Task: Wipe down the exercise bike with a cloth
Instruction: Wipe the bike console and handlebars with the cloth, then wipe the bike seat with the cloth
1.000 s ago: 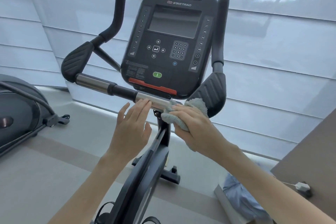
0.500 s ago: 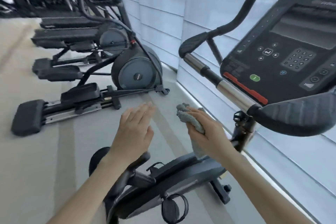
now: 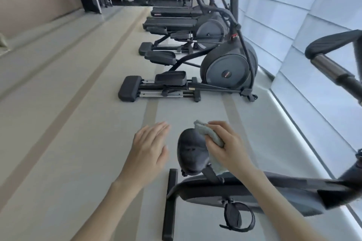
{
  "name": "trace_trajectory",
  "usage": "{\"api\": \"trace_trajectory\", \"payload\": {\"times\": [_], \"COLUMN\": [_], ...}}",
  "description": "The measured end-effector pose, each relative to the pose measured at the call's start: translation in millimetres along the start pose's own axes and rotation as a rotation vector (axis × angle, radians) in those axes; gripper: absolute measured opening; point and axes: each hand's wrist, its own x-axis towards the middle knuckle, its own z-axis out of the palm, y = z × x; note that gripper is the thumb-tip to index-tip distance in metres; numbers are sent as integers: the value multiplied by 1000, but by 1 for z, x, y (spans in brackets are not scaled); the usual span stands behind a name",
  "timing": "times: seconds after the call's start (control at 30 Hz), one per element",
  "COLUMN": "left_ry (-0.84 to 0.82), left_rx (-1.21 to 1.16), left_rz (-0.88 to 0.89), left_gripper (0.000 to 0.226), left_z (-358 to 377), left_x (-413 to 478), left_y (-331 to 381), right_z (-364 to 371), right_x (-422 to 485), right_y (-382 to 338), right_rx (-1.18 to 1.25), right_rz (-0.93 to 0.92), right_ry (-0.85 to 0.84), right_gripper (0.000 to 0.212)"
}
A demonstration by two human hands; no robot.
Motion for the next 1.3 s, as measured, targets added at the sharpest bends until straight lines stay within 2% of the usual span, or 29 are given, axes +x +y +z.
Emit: {"api": "trace_trajectory", "payload": {"times": [0.37,0.6,0.8,1.0,1.13,1.3], "left_ry": [-33,-73,-53,-114,-160,-256], "left_rx": [-20,-68,-122,-154,-183,-208], "left_rz": [15,116,211,336,465,674], "left_gripper": [45,44,42,43,45,44], "left_z": [-61,-81,-60,-15,27,87], "left_x": [-64,-58,-18,46,99,159], "left_y": [-157,-221,-239,-235,-222,-194], "right_z": [149,198,203,195,180,153], "right_x": [11,23,43,63,78,70], "right_y": [-84,-115,-112,-69,-29,17], "right_rx": [-30,-88,-147,-203,-259,-283], "right_rz": [40,95,143,258,321,520], "right_ry": [60,141,198,273,385,565], "right_gripper": [18,19,19,19,19,19]}}
